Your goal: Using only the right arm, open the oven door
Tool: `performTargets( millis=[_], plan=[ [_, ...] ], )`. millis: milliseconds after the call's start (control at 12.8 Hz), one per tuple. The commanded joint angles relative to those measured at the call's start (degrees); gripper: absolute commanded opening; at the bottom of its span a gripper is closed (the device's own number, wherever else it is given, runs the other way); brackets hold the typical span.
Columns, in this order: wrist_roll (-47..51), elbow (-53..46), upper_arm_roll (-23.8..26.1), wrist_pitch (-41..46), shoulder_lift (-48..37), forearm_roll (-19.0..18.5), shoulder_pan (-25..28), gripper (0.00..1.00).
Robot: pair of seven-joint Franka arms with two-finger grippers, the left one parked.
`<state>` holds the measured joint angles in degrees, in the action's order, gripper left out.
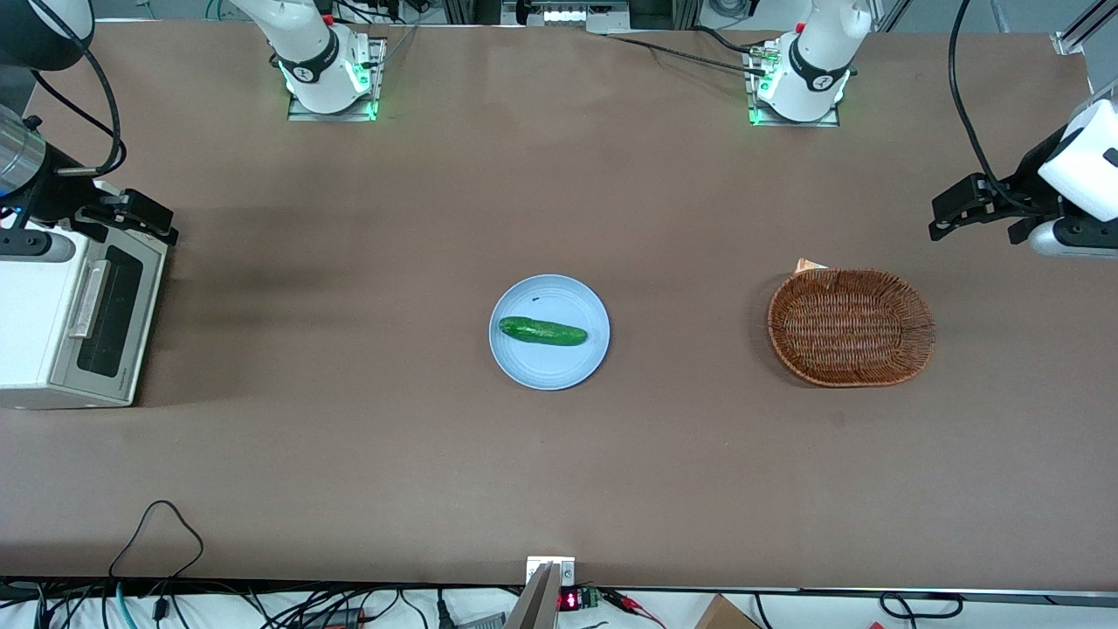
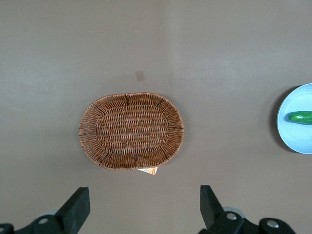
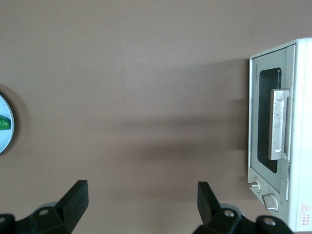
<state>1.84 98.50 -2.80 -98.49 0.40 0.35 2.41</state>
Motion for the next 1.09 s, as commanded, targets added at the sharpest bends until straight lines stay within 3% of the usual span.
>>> performTargets(
  millis=[0, 1017],
  plan=[
    [-0.3, -1.3, 0.2, 1.0, 0.6, 1.1, -0.3, 0.99],
    [-0.6, -1.3, 0.3, 2.9, 1.0, 1.1, -0.2, 0.99]
  ],
)
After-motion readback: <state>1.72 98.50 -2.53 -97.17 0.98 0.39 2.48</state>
